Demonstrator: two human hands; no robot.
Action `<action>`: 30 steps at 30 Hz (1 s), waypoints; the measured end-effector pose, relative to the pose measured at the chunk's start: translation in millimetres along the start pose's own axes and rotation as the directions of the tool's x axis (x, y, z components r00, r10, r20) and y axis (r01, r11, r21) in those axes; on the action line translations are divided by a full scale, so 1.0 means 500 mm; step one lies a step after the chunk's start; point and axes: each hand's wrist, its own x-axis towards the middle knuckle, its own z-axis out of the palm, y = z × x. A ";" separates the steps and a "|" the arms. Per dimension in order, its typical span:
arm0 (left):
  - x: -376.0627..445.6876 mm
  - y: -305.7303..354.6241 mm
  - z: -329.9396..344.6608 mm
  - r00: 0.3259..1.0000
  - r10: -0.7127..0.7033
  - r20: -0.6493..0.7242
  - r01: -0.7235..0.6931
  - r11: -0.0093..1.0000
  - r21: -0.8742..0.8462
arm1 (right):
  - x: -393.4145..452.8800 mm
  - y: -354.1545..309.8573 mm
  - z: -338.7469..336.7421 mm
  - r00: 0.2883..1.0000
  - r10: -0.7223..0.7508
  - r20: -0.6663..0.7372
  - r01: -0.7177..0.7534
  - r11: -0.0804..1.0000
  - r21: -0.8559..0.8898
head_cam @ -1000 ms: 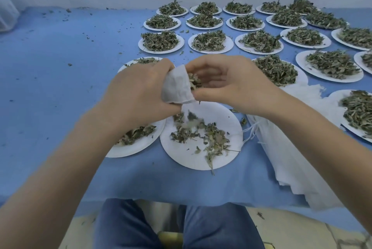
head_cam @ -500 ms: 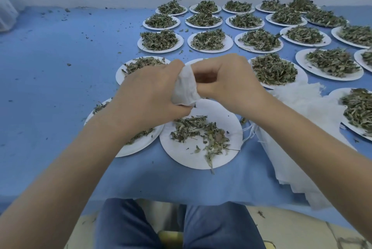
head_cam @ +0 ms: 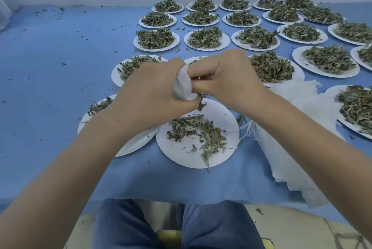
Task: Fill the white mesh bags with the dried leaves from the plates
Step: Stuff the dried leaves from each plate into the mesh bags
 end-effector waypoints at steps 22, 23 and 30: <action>0.000 0.006 -0.016 0.997 -0.046 0.061 0.046 0.999 -0.007 | -0.004 -0.010 -0.007 0.992 -0.096 0.083 0.103 0.991 -0.082; 0.000 0.002 -0.017 0.997 -0.051 0.065 0.051 0.999 -0.010 | -0.003 -0.010 -0.011 0.990 -0.087 0.107 0.096 0.992 -0.081; -0.020 -0.023 -0.041 0.994 -0.081 0.068 0.081 0.997 0.006 | -0.009 -0.005 -0.031 0.978 -0.092 0.190 0.087 0.996 0.033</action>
